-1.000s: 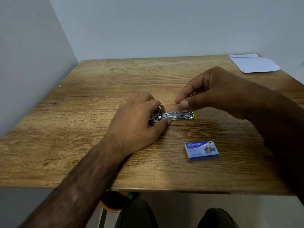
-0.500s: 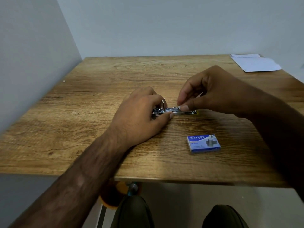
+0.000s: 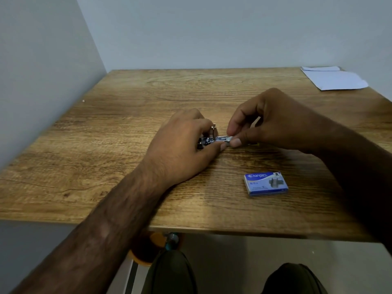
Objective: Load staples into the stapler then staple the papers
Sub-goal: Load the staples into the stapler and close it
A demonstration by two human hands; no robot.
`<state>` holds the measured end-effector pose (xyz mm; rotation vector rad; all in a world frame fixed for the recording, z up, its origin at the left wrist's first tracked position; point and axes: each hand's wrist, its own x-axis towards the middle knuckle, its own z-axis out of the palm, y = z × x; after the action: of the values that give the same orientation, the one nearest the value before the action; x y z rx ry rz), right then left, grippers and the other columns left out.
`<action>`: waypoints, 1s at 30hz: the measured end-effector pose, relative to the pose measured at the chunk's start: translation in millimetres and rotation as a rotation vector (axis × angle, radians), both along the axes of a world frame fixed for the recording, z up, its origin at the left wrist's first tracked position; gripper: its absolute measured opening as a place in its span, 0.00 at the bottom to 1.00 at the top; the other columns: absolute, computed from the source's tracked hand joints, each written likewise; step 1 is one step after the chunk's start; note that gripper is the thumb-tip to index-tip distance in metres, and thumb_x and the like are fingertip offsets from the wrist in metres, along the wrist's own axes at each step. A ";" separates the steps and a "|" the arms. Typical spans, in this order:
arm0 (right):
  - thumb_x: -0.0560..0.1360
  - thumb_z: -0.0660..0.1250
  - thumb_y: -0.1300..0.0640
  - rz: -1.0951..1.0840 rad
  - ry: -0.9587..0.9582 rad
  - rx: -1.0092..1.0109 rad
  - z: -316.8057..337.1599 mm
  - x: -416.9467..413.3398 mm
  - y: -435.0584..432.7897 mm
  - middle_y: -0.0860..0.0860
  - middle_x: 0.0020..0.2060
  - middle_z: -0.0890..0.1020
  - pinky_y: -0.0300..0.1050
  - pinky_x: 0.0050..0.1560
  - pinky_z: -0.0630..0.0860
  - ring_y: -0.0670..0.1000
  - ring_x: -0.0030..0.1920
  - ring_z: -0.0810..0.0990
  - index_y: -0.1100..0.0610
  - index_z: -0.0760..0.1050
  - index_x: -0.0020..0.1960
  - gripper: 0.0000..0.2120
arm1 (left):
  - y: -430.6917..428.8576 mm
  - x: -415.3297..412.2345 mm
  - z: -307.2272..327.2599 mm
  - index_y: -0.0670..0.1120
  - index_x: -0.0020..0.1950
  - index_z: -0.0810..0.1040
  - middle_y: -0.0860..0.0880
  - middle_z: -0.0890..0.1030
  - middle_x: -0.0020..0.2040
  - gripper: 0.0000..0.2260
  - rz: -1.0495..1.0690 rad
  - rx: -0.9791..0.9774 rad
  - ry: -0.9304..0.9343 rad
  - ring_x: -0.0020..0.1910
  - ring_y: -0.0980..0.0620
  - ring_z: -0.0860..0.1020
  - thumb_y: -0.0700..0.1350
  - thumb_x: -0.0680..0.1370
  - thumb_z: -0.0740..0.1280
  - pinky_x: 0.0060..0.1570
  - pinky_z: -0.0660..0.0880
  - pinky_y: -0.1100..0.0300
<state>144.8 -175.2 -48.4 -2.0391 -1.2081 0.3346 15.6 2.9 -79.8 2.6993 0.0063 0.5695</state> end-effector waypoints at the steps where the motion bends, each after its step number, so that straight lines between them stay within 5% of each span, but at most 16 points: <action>1: 0.65 0.82 0.56 0.003 -0.012 -0.006 0.0 0.8 0.0 0.43 0.36 0.87 0.32 0.38 0.77 0.44 0.39 0.85 0.50 0.86 0.42 0.08 | 0.1 0.0 0.2 0.51 0.49 0.82 0.52 0.79 0.49 0.13 -0.001 0.000 -0.001 0.53 0.50 0.75 0.60 0.75 0.70 0.54 0.74 0.47; 9: 0.64 0.82 0.55 0.007 -0.052 0.008 7.0 7.3 -10.9 0.40 0.43 0.86 0.31 0.39 0.75 0.43 0.46 0.83 0.45 0.86 0.46 0.13 | -0.1 -0.5 0.0 0.50 0.49 0.82 0.52 0.78 0.49 0.14 0.005 0.003 0.000 0.53 0.50 0.75 0.60 0.76 0.69 0.55 0.74 0.47; 14: 0.65 0.82 0.50 0.077 -0.174 -0.182 8.5 5.0 -12.9 0.41 0.51 0.83 0.41 0.45 0.70 0.42 0.55 0.78 0.37 0.84 0.51 0.17 | -0.9 -0.1 0.0 0.51 0.51 0.82 0.52 0.78 0.49 0.13 0.010 0.000 0.004 0.54 0.50 0.75 0.59 0.76 0.70 0.55 0.74 0.47; 25: 0.71 0.76 0.59 0.148 -0.208 -0.191 14.7 6.6 -20.6 0.42 0.54 0.82 0.21 0.47 0.66 0.38 0.56 0.77 0.39 0.85 0.53 0.17 | -1.2 0.6 -0.5 0.49 0.52 0.83 0.52 0.78 0.49 0.13 0.010 -0.032 0.008 0.54 0.50 0.76 0.57 0.76 0.70 0.54 0.75 0.47; 30: 0.71 0.70 0.63 0.168 -0.175 -0.215 17.9 7.9 -26.2 0.45 0.52 0.83 0.27 0.47 0.72 0.44 0.54 0.80 0.39 0.85 0.53 0.20 | -0.1 1.6 -0.7 0.49 0.51 0.83 0.52 0.79 0.49 0.12 0.003 -0.033 0.009 0.53 0.49 0.76 0.56 0.76 0.71 0.55 0.75 0.47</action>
<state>152.8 -201.4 -30.4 -2.1906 -1.5127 0.3867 17.2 2.8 -80.5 2.6700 0.0221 0.5533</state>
